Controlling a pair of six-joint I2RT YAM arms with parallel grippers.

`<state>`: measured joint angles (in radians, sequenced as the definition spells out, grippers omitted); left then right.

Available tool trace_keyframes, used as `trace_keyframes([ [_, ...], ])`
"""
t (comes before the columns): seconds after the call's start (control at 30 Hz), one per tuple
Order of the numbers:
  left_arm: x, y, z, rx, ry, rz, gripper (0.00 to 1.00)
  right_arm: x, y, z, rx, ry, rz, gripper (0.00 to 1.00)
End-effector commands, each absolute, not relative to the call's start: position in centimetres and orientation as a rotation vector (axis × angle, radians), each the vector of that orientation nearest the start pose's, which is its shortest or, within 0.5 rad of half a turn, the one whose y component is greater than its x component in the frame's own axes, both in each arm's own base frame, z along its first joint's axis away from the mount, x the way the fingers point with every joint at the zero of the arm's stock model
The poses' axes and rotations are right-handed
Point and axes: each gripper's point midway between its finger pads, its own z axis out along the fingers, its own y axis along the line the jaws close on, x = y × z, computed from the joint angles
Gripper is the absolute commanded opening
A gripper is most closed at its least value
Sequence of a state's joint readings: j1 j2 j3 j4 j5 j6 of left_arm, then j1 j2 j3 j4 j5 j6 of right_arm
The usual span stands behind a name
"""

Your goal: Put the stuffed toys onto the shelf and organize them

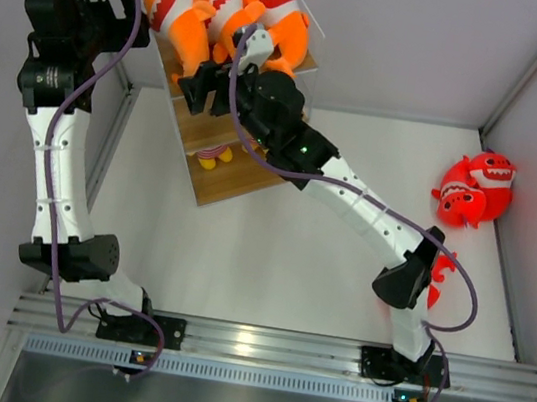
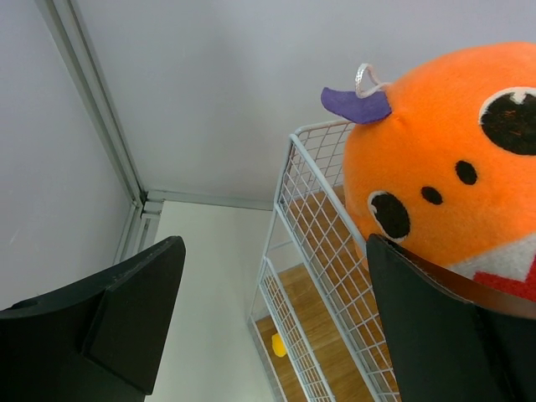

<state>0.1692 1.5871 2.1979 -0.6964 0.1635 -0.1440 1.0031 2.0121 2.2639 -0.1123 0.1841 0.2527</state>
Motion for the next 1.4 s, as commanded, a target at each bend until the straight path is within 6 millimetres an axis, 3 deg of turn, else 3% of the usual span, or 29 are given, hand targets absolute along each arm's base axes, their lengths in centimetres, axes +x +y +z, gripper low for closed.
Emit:
trace_keyframes([
  [0.0, 41.6, 3.8, 52.7, -0.11, 1.587, -0.084, 0.96, 31.9, 46.2, 54.6, -0.369, 1.267, 0.955, 0.77],
  [0.17, 40.9, 4.0, 53.2, -0.102, 1.575, -0.061, 0.98, 30.9, 44.6, 56.0, -0.395, 1.227, 0.924, 0.81],
  [0.23, 40.6, 4.0, 53.4, -0.1, 1.571, -0.055, 0.98, 30.5, 43.1, 57.5, -0.371, 1.19, 0.905, 0.81],
  [0.3, 40.4, 4.1, 53.3, -0.105, 1.57, -0.045, 0.98, 30.4, 41.9, 58.0, -0.358, 1.177, 0.867, 0.8],
  [0.37, 40.2, 4.1, 53.6, -0.105, 1.563, -0.043, 0.98, 30.7, 41.2, 58.2, -0.355, 1.171, 0.838, 0.73],
  [0.4, 39.9, 4.1, 54.0, -0.105, 1.554, -0.043, 0.97, 30.9, 40.9, 58.4, -0.345, 1.171, 0.827, 0.69],
  [0.43, 39.7, 4.0, 54.2, -0.103, 1.548, -0.046, 0.97, 31.2, 40.7, 58.4, -0.337, 1.171, 0.82, 0.58],
  [0.5, 39.4, 3.7, 54.9, -0.095, 1.532, -0.062, 0.96, 32.7, 40.1, 58.9, -0.291, 1.15, 0.803, 0.52],
  [0.57, 39.5, 3.5, 55.0, -0.095, 1.529, -0.077, 0.96, 33.9, 39.1, 60.0, -0.255, 1.124, 0.772, 0.54],
  [0.63, 39.5, 3.3, 55.2, -0.092, 1.525, -0.084, 0.96, 36.0, 39.5, 59.0, -0.244, 1.143, 0.727, 0.58],
  [0.67, 39.6, 3.4, 55.1, -0.094, 1.529, -0.088, 0.96, 36.7, 38.6, 60.1, -0.228, 1.12, 0.707, 0.6],
  [0.7, 39.7, 3.4, 54.9, -0.096, 1.534, -0.087, 0.96, 37.9, 39.4, 58.9, -0.25, 1.135, 0.697, 0.62],
  [0.77, 40.0, 3.3, 54.5, -0.095, 1.543, -0.097, 0.96, 39.1, 39.3, 58.6, -0.244, 1.134, 0.702, 0.67],
  [0.87, 40.4, 3.1, 54.0, -0.095, 1.557, -0.111, 0.96, 40.4, 40.5, 56.8, -0.273, 1.16, 0.74, 0.69],
  [1.1, 41.1, 2.9, 53.0, -0.094, 1.583, -0.136, 0.96, 41.5, 42.9, 54.1, -0.315, 1.199, 0.775, 0.71],
  [1.27, 41.3, 3.0, 52.6, -0.095, 1.592, -0.134, 0.96, 42.3, 43.3, 53.1, -0.307, 1.215, 0.76, 0.61],
  [1.37, 41.4, 3.0, 52.3, -0.097, 1.6, -0.134, 0.96, 42.4, 43.2, 53.3, -0.292, 1.21, 0.763, 0.4],
])
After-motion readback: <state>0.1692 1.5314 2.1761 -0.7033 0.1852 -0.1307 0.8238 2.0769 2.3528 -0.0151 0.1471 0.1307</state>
